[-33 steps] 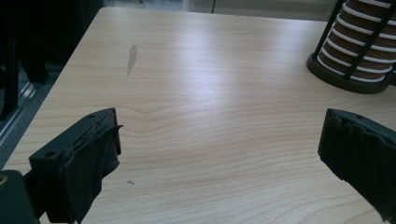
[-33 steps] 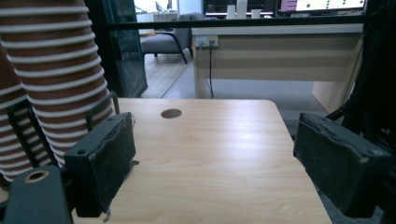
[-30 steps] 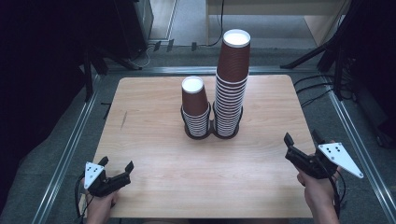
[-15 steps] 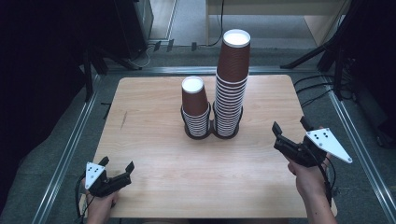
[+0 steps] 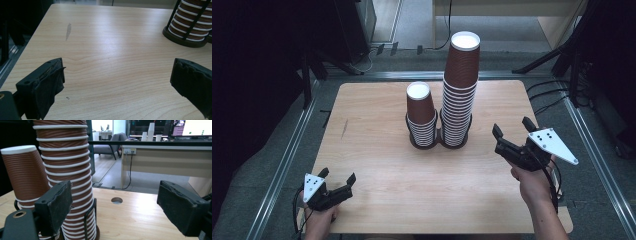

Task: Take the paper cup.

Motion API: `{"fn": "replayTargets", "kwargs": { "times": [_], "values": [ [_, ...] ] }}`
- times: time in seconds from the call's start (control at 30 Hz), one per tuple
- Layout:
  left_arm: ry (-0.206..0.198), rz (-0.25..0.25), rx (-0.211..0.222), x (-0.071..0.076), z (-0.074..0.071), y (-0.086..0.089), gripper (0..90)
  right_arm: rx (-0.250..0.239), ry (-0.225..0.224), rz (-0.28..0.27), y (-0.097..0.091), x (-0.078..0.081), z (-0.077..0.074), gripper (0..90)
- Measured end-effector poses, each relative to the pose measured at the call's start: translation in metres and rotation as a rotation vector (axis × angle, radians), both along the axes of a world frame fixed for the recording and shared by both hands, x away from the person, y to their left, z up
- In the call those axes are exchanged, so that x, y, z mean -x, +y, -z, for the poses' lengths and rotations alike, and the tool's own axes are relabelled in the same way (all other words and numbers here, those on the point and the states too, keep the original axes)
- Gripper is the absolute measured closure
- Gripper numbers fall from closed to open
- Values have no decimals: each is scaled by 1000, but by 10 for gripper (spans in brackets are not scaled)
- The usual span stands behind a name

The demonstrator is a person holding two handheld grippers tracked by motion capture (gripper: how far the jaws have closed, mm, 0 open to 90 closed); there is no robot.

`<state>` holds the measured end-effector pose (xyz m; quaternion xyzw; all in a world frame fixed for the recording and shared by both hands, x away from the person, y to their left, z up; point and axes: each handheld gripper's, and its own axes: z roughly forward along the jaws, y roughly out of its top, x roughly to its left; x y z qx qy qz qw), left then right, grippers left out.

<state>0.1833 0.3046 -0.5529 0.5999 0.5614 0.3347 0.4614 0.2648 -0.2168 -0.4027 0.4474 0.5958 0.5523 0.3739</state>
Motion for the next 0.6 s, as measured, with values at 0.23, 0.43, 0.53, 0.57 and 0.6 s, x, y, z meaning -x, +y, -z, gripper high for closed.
{"fn": "replayTargets", "kwargs": {
  "times": [0.23, 0.43, 0.53, 0.57, 0.6],
  "values": [
    [2, 0, -5, 0, 0, -1, 0, 6, -12, -30, 12, -5, -10, 123],
    [5, 0, -9, 0, 0, -1, 0, 14, -20, -36, 20, -8, -15, 112],
    [5, 0, -9, 0, 0, -1, 0, 6, -22, -40, 22, -10, -17, 98],
    [5, 0, -9, 0, 0, -1, 0, 1, -19, -42, 23, -11, -18, 92],
    [5, 0, -9, 0, 0, -1, 0, 3, -19, -45, 24, -12, -19, 88]
  ]
}}
